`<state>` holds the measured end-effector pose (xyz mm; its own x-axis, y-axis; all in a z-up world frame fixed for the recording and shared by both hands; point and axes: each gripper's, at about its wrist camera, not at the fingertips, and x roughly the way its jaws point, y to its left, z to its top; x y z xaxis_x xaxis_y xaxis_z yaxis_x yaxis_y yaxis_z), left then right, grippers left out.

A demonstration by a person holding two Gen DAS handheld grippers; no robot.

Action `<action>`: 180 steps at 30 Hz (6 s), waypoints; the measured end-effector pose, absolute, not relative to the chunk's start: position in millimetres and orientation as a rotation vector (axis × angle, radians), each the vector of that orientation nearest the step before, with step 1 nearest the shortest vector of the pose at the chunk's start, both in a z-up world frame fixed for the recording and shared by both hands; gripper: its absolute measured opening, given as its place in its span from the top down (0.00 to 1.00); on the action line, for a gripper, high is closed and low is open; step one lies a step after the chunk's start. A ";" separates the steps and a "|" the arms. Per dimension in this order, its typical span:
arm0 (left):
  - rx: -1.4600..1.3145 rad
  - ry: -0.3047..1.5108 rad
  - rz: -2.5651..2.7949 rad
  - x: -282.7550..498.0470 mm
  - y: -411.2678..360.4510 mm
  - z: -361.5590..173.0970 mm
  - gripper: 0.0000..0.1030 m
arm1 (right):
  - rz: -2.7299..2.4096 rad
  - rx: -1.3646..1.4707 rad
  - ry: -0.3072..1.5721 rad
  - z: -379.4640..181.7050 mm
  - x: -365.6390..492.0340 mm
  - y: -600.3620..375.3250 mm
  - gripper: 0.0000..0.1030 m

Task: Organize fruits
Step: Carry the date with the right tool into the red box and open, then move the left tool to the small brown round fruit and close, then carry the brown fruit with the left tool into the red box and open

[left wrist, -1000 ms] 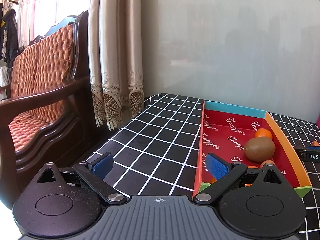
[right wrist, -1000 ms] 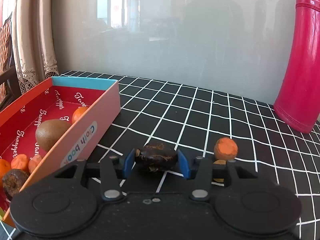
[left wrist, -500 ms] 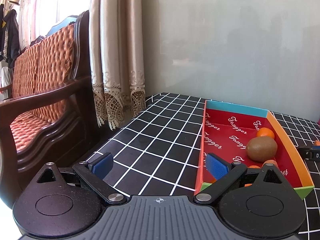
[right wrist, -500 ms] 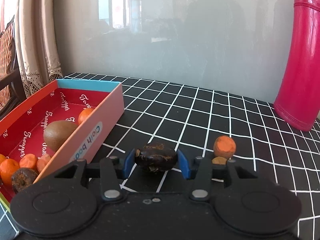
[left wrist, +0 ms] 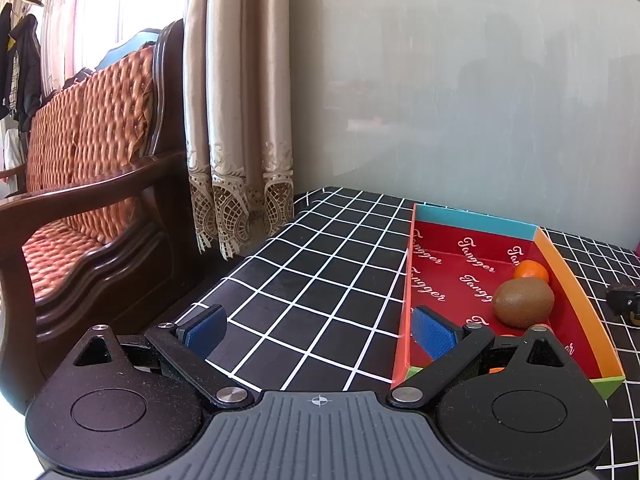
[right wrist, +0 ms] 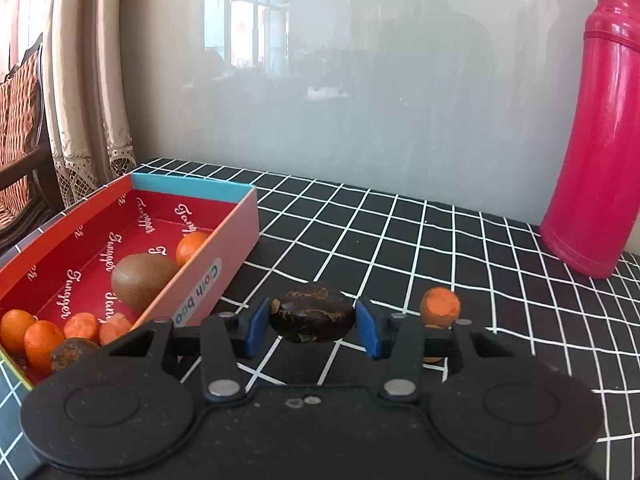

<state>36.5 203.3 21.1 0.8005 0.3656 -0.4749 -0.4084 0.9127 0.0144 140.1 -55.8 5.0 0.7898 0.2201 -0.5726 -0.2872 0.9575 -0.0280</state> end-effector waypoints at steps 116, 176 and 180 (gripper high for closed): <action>0.044 0.521 -0.013 168.3 -88.2 -3.3 0.05 | -0.243 0.134 0.478 -6.3 78.5 -342.5 0.37; 0.009 0.520 -0.064 128.0 -75.2 31.6 0.74 | -0.319 0.164 0.454 12.0 59.7 -366.1 0.34; 0.001 0.515 -0.040 124.2 -58.3 33.4 0.74 | -0.297 0.160 0.454 14.7 62.4 -353.4 0.33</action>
